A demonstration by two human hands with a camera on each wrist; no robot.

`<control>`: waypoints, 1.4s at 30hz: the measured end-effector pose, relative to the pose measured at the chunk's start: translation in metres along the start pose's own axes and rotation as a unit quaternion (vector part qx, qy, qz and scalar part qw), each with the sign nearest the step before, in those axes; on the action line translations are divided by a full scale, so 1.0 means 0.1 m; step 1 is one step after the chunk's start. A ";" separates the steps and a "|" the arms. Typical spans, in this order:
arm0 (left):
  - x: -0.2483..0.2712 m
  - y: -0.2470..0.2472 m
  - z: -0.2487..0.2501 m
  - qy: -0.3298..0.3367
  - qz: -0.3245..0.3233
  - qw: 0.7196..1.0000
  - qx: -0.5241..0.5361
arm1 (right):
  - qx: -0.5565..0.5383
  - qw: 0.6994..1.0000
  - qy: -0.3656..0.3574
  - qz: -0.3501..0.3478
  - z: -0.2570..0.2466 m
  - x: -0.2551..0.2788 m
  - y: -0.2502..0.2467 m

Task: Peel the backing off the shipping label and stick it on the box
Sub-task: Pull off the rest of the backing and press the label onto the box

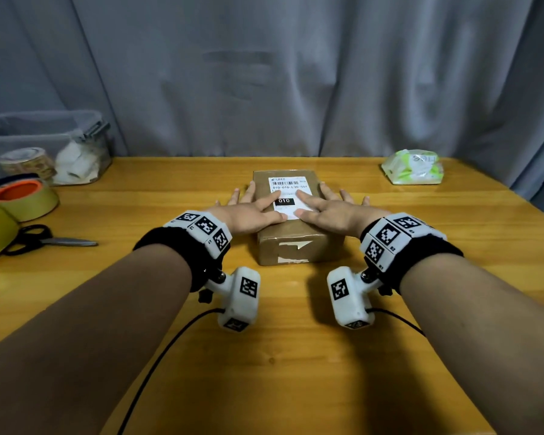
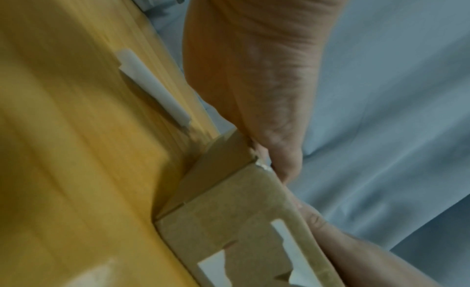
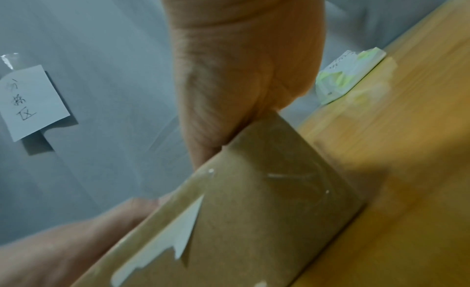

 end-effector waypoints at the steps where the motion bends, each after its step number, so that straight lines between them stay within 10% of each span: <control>1: 0.02 0.00 -0.01 -0.001 -0.003 1.000 0.009 | -0.006 1.000 0.002 -0.001 0.03 0.01 0.00; 9: 0.12 0.03 -0.07 0.023 0.009 0.997 0.075 | -0.077 0.997 -0.008 -0.003 0.17 0.02 0.02; 16: -0.03 -0.15 0.21 0.105 0.150 0.979 -0.091 | -0.013 0.991 -0.108 0.081 -0.07 -0.04 -0.14; 25: -0.32 -0.22 0.22 0.106 -0.006 0.980 -0.169 | 0.073 0.991 -0.100 0.054 -0.25 -0.29 -0.20; 42: -0.42 -0.22 0.04 0.010 0.020 0.994 -0.105 | -0.016 0.998 -0.039 0.050 -0.06 -0.49 -0.06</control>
Point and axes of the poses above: each hand's wrist, its own x-axis away from the middle knuckle, its own y-axis out of the palm, z = x × y, the point moved 2 cm from there along -x, towards the middle knuckle, and after that the axes turned 1 degree about y, right-handed, at the moved point
